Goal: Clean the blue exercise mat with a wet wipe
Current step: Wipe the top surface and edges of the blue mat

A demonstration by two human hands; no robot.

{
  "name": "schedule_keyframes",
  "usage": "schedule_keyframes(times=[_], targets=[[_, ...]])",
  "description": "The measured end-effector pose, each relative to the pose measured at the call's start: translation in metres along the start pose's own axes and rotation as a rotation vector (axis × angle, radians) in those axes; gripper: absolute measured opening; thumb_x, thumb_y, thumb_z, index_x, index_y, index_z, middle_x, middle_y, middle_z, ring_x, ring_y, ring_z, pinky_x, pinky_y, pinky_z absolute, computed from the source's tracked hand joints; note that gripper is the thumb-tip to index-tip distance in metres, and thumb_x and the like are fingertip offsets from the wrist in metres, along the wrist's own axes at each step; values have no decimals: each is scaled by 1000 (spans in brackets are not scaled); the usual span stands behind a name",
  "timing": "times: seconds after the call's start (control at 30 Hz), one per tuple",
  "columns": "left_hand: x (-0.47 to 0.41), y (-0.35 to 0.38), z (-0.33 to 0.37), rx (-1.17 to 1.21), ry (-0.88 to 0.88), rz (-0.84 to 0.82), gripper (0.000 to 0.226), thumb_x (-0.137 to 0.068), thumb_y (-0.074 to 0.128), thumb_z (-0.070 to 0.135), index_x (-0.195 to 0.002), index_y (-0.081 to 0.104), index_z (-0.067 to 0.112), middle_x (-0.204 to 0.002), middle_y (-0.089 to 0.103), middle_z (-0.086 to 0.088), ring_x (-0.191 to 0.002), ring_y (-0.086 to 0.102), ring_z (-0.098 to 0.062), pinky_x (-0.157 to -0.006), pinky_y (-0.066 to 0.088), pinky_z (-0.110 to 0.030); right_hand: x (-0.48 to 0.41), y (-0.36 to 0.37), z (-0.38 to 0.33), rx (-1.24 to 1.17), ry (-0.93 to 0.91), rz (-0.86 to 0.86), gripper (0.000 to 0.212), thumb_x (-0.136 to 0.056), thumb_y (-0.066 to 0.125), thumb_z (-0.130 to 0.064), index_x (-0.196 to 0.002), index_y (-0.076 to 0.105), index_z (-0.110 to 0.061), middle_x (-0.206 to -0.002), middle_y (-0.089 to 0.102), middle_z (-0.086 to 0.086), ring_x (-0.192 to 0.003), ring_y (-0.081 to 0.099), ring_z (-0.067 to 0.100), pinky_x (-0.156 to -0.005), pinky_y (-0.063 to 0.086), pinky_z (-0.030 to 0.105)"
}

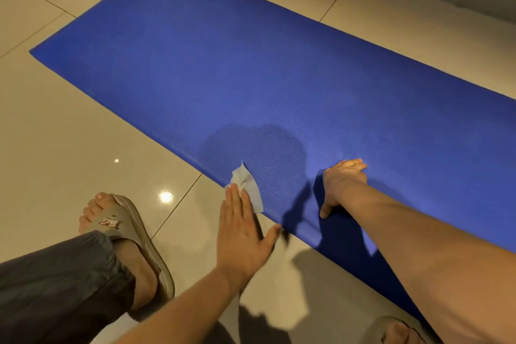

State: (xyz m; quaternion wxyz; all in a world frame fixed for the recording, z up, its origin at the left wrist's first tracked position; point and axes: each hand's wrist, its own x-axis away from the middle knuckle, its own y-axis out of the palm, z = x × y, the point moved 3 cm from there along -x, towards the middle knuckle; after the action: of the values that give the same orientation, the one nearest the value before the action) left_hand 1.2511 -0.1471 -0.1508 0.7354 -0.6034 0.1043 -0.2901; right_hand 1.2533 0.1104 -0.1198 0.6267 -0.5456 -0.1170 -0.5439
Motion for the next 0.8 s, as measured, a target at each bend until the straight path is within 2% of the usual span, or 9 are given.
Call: schedule_keyframes(times=[0.1, 0.2, 0.27, 0.4, 0.5, 0.6, 0.67, 0.73, 0.8], targets=[[40, 18, 36, 135, 109, -19, 104, -94, 39, 76, -160, 17, -3, -169, 1, -20, -158, -4, -32, -125, 16, -48, -3, 4, 0, 13, -17, 26, 157, -51, 85, -76, -158, 3, 5, -159, 9, 39, -145, 15, 61, -115, 35, 60], [62, 21, 58, 234, 126, -82, 105, -90, 33, 83, -164, 9, 11, -171, -13, -4, -157, -16, -19, -128, 7, -38, -2, 5, 3, 18, -34, 46, 158, -49, 84, -78, -157, 5, 6, -160, 12, 36, -145, 14, 60, -116, 31, 61], [52, 20, 51, 176, 151, -14, 97, -96, 37, 76, -163, 17, 9, -172, -3, -8, -158, -7, -23, -127, 10, -41, 0, 6, 4, 6, -39, 49, 159, -49, 83, -79, -157, 3, 7, -161, 12, 34, -146, 13, 58, -118, 30, 60], [-7, -4, 4, 137, -76, 128, 85, -100, 37, 65, -156, 31, 1, -166, 25, -17, -154, 20, -34, -122, 24, -48, 9, 4, 8, 2, -42, 67, 157, -55, 82, -76, -155, -2, 10, -161, 9, 34, -149, 9, 56, -121, 25, 56], [-18, -12, -7, 150, -112, 127, 79, -102, 33, 63, -156, 31, 5, -168, 23, -12, -155, 17, -29, -126, 20, -42, 17, 5, 12, -35, -57, 75, 156, -58, 82, -74, -154, -6, 11, -160, 6, 37, -150, 7, 54, -122, 24, 54], [9, -1, 23, 140, 7, 101, 71, -105, 29, 51, -156, 34, 2, -167, 22, -16, -156, 16, -30, -127, 15, -40, 21, 9, 17, -135, -72, 98, 156, -58, 84, -71, -156, -9, 7, -161, 0, 37, -151, 3, 52, -121, 28, 51], [25, 6, 44, 78, 156, 85, 60, -106, 33, 42, -150, 46, 3, -162, 36, -16, -152, 29, -31, -123, 21, -41, 26, 14, 23, -207, -105, 112, 153, -61, 84, -70, -157, -10, 2, -163, -5, 33, -152, -2, 49, -120, 28, 50], [22, -2, 48, 37, 275, 101, 43, -100, 49, 31, -135, 62, 9, -146, 56, -12, -138, 49, -33, -113, 35, -41, 32, 23, 28, -269, -131, 129, 145, -67, 82, -69, -159, -9, -3, -164, -9, 28, -153, -5, 44, -120, 28, 50], [5, -19, 33, 1, 333, 102, 31, -80, 70, 20, -111, 70, 15, -120, 67, -7, -112, 61, -33, -94, 45, -40, 37, 32, 27, -322, -139, 145, 134, -75, 78, -65, -160, -7, -7, -166, -11, 23, -154, -5, 41, -121, 27, 49]])
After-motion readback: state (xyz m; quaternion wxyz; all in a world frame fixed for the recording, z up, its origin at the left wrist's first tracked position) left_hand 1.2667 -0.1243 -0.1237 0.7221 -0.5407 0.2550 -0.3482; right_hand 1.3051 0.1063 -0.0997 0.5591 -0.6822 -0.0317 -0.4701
